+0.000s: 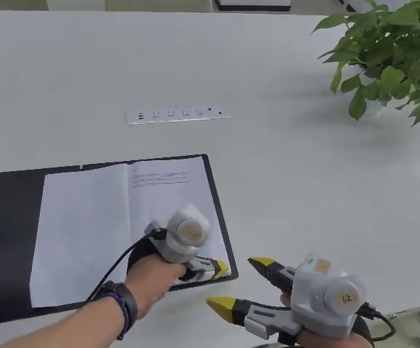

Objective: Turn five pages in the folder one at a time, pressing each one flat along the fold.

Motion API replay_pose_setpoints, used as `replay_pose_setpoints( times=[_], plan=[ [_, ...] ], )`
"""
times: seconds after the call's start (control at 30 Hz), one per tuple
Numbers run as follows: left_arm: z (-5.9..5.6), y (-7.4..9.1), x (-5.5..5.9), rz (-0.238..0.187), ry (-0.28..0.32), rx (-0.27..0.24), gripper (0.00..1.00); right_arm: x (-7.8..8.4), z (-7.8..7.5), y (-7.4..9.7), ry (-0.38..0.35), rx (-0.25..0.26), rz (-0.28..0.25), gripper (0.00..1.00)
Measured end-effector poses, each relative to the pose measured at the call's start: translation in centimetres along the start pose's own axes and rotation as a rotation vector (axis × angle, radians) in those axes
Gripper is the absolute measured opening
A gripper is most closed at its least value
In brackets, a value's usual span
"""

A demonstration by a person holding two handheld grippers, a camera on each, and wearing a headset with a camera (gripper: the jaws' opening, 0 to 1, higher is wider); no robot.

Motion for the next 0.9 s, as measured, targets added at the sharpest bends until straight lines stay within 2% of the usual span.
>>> replay_pose_setpoints(
  times=[0.1, 0.37, 0.47, 0.7, 0.9],
  plan=[
    [0.3, -0.5, 0.9, 0.018, -0.006, -0.016, 0.75, 0.2, -0.2, 0.1, -0.008, 0.003, 0.002, 0.67],
    [0.5, -0.5, 1.3, -0.055, -0.007, -0.023, 0.74, 0.9, -0.4, -0.1, -0.022, -0.005, 0.017, 0.65],
    [0.6, -0.4, 1.2, -0.064, -0.012, -0.022, 0.73, 1.1, -0.5, -0.5, -0.023, -0.01, 0.023, 0.65],
    [2.0, 0.1, 0.8, -0.093, 0.049, -0.008, 0.58, 0.4, -1.1, -1.7, -0.006, -0.032, 0.025, 0.63],
    [2.2, 0.5, 0.8, -0.102, 0.104, 0.004, 0.55, -0.1, -2.3, -3.1, -0.003, -0.037, 0.018, 0.61]
  ],
)
Point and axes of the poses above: the centre of the closed fingertips' face, and the gripper's own axes: y roughly backward along the fingers, z roughly to its left, x roughly out of its underside, the point moved 4 cm from there along y, roughly backward along the fingers, and after that the axes turned 8 degrees about y, right-handed, at the moved point
